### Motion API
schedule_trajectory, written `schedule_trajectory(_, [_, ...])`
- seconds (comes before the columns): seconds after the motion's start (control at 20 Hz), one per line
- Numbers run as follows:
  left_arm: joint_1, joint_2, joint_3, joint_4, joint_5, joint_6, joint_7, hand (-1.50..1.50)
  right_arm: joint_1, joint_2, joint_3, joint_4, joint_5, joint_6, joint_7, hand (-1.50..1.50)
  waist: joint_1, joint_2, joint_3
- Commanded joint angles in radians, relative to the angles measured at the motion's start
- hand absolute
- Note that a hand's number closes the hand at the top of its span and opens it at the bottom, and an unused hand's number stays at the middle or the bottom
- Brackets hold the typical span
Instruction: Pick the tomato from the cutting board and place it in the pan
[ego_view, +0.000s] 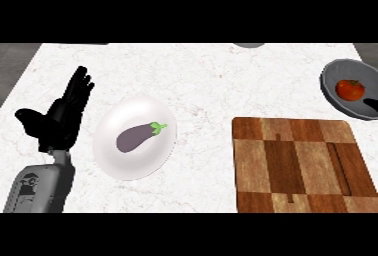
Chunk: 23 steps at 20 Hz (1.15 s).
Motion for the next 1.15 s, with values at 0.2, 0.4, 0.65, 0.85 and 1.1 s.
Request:
schedule_trajectory(0.2, [0.073, 0.005, 0.015, -0.012, -0.003, 0.000, -0.023, 0.00, 0.150, 0.022, -0.070, -0.022, -0.165, 0.277, -0.233, -1.50, -0.042, -0.022, -0.006])
schedule_trajectory(0.4, [0.085, 0.020, 0.047, 0.010, 0.003, 0.007, -0.039, 0.00, 0.169, 0.073, -0.021, -0.144, -0.191, 0.344, -0.180, -1.50, -0.069, -0.036, -0.012])
schedule_trajectory(0.65, [0.103, 0.009, 0.039, 0.001, -0.003, 0.011, -0.044, 0.00, 0.280, 0.125, -0.012, -0.323, -0.239, 0.424, -0.122, -1.50, -0.088, -0.041, -0.014])
schedule_trajectory(0.85, [0.087, 0.013, 0.034, -0.051, 0.002, 0.015, 0.025, 0.00, 0.368, 0.200, 0.015, -0.532, -0.275, 0.491, -0.025, -1.50, -0.077, -0.038, -0.012])
schedule_trajectory(1.1, [0.120, 0.006, 0.021, -0.087, -0.002, 0.008, 0.008, 0.00, 0.502, 0.323, 0.063, -0.870, -0.277, 0.501, 0.142, -1.50, -0.069, -0.036, -0.012])
